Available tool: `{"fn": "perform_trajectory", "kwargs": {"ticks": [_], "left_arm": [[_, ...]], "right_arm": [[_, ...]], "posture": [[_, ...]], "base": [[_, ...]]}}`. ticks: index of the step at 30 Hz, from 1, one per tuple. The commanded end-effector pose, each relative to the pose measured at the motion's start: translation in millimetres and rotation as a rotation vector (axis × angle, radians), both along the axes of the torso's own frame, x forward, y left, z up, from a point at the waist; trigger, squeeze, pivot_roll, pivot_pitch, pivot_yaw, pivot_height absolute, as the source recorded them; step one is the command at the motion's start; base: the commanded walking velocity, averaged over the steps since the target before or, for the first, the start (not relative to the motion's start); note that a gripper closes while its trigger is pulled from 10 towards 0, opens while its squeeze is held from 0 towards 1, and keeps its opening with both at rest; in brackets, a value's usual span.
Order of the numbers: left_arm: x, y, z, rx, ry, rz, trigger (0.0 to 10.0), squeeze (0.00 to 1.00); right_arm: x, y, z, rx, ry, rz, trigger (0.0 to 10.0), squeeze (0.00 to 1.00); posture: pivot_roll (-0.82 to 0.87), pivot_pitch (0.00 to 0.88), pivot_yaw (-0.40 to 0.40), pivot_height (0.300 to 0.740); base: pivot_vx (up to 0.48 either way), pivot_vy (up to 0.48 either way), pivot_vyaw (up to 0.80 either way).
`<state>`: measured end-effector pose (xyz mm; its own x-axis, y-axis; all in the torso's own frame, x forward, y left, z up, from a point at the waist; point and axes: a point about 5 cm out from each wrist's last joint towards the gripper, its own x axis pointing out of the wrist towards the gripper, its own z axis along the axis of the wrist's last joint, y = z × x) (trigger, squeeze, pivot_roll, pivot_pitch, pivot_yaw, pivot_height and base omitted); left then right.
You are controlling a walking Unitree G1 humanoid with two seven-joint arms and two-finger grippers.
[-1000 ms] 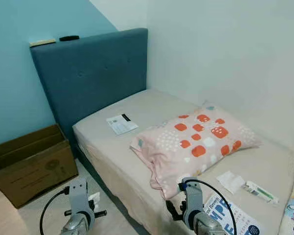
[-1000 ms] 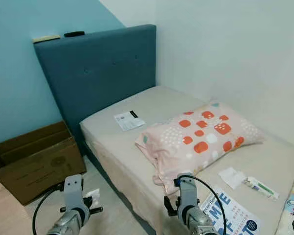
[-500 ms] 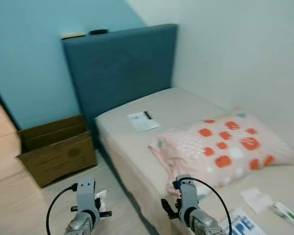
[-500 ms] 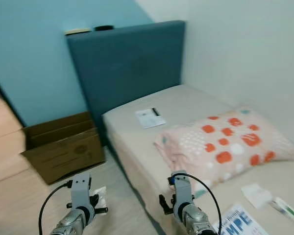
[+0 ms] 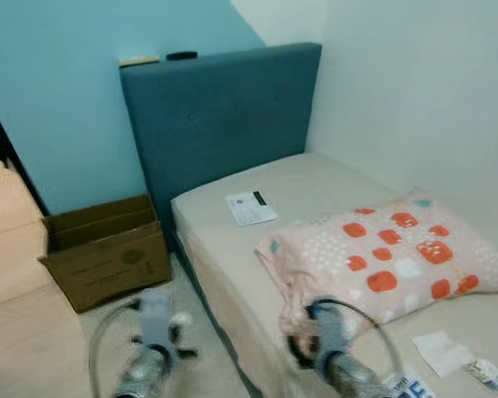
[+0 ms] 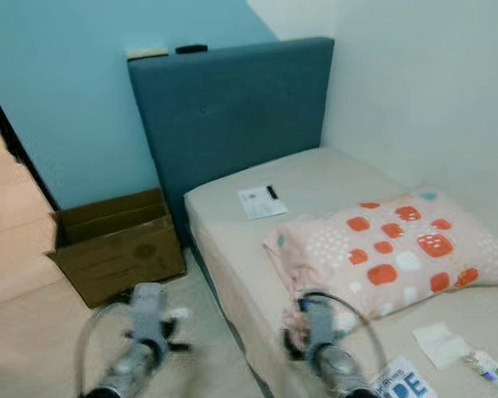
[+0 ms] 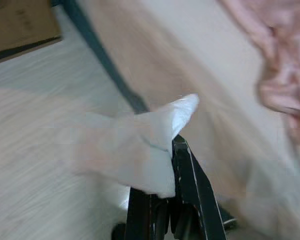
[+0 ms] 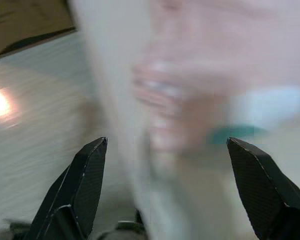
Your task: Clean up the room
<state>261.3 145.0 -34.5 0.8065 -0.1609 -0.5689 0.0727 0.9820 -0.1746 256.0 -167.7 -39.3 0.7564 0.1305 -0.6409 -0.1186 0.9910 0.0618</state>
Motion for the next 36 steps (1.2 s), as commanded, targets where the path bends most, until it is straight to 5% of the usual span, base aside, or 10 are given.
{"fn": "perform_trajectory", "kwargs": {"ticks": [1, 24, 36], "left_arm": [[0.3, 5.7, 0, 0.009, 0.004, 0.002, 10.0, 0.00], [2.0, 3.3, 1, 0.007, 0.007, -0.003, 10.0, 0.00], [-1.3, 14.5, -2, 0.046, 0.030, 0.043, 10.0, 0.00]], "right_arm": [[-1.5, 5.3, -2, 0.016, 0.018, -0.013, 10.0, 0.00], [-0.3, -6.1, -1, -0.022, 0.014, -0.080, 10.0, 0.00], [2.6, -10.8, 2, -0.021, 0.012, -0.100, 10.0, 0.00]], "posture": [[-0.14, 0.032, -0.021, 0.700], [-0.16, 0.038, -0.017, 0.700], [-0.16, 0.038, -0.017, 0.700]], "base": [[0.000, 0.000, 0.00], [0.000, 0.000, -0.14], [0.000, 0.000, -0.70]]}}
